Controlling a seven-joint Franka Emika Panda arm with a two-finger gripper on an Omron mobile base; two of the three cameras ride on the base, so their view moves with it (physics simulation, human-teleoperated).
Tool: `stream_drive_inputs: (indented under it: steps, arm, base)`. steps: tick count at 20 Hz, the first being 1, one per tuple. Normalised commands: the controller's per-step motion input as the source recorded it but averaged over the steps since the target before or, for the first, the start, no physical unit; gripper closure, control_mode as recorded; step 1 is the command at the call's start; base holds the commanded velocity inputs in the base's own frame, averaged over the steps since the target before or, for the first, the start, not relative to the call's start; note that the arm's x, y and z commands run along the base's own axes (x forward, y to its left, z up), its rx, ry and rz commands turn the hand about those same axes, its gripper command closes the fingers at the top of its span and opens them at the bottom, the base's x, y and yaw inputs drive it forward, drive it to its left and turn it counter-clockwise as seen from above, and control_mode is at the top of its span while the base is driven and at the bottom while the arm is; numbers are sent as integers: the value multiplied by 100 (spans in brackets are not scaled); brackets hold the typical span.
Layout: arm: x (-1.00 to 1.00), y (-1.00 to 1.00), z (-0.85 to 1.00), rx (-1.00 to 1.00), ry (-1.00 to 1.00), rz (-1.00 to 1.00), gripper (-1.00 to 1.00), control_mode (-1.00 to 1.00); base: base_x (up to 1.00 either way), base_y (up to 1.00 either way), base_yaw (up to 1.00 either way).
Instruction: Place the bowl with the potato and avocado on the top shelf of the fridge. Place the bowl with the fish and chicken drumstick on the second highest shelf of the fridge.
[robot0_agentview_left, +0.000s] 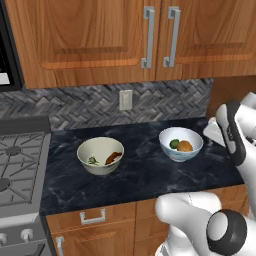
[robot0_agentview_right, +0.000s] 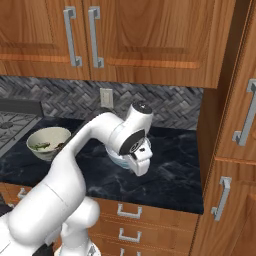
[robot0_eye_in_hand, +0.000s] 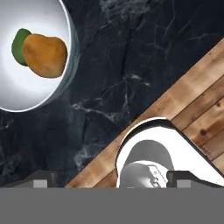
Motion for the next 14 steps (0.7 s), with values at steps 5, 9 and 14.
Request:
stream_drive_inputs:
  steps: [5,9,14]
  arm:
    - [63,-4,-37,0,5,-22,-100,-100]
    - [69,0,-37,0,5,-14,-100,-100]
    - [48,-6,-45,0,7,-8,-100,-100]
  base:
    - [0,0,0]
    - [0,0,0]
    - [0,0,0]
